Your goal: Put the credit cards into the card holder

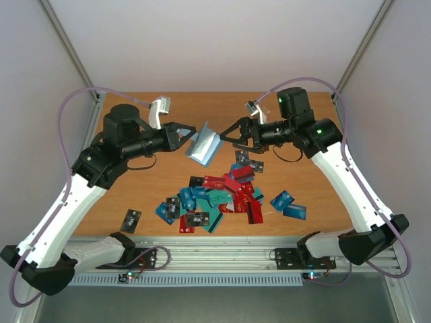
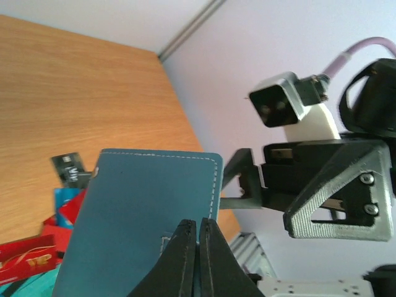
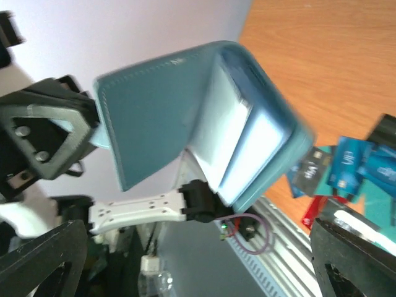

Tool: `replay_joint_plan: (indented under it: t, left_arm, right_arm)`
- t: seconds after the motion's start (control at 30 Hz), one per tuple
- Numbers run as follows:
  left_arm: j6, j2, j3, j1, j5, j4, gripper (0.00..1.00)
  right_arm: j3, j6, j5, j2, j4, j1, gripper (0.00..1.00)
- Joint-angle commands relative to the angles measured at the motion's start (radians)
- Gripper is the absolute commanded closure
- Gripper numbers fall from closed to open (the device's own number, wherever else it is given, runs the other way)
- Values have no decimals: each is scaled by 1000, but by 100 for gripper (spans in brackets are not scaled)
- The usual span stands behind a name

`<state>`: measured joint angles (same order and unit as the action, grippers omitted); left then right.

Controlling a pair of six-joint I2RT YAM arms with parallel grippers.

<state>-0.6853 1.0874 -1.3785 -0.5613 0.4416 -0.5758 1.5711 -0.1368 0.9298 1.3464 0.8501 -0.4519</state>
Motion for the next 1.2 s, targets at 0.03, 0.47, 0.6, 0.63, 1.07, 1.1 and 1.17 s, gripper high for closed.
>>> replay_joint_plan:
  t: [0.03,0.47,0.6,0.63,1.07,1.1,1.17]
  left_arm:
    - [66,18,-29,0,-171,-73,100]
    - [107,301,-43,47,-267,50,100]
    - [6,427,-38,95,-196,201,100]
    - [-18,468,-38,106,-173,241,100]
    - [-418,805,26,275,117,732,100]
    - [-429,824,27,289,151,737,100]
    - [-429,855,16,301,192,726,100]
  right_arm:
    - [0,43,-181,12,129,6,1]
    - [-122,-60,-386,124,138,7,2]
    - [-147,-73,-426,158,159,14,4]
    - [-153,-73,-430,165,159,18,5]
    - [-91,-71,-383,364,88,64,20]
    - [-84,-74,-370,381,75,63,21]
    - [-69,-86,-341,419,41,64,24]
